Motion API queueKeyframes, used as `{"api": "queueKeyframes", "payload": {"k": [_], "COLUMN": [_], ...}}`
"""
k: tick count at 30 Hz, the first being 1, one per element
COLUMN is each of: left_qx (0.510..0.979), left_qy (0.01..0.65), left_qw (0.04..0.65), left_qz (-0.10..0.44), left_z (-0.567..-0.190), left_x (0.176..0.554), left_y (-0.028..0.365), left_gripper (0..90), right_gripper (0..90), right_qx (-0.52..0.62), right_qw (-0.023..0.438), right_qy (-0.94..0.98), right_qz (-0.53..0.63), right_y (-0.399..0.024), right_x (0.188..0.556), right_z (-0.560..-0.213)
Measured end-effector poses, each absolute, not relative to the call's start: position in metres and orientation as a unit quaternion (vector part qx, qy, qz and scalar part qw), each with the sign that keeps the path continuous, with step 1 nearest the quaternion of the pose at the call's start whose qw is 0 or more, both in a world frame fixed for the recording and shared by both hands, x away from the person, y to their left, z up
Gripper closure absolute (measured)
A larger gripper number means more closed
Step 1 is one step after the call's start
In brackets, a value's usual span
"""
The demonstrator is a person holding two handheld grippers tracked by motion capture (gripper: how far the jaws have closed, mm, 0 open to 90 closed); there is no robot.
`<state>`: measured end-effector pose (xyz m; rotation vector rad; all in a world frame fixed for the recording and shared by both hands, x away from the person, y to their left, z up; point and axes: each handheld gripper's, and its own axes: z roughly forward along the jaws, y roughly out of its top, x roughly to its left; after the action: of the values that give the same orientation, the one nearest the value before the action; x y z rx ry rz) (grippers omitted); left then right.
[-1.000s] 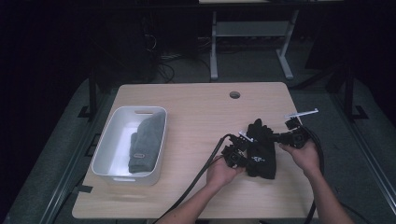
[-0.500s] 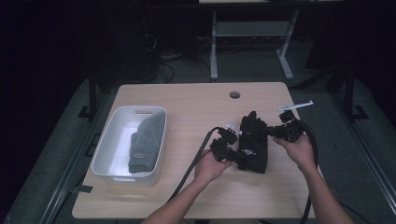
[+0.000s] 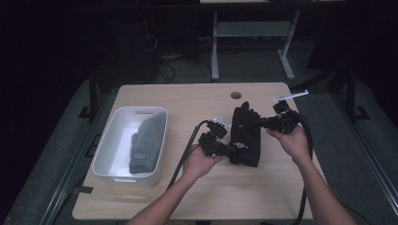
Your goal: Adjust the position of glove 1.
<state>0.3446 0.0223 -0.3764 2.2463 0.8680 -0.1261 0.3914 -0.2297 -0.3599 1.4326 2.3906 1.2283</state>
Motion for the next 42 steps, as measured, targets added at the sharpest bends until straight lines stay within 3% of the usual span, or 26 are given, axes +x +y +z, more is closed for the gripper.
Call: {"api": "queueKeyframes", "payload": {"k": [42], "left_qx": [0.852], "left_qy": [0.367], "left_qw": [0.373], "left_qz": [-0.008], "left_z": [-0.333], "left_x": [0.343], "left_y": [0.103], "left_gripper": [84.2], "right_gripper": [77.5], "right_qx": [0.417], "right_qw": [0.052], "right_qy": [0.81], "right_qz": [0.408], "right_y": [-0.141], "right_x": [0.413], "right_z": [-0.307]}}
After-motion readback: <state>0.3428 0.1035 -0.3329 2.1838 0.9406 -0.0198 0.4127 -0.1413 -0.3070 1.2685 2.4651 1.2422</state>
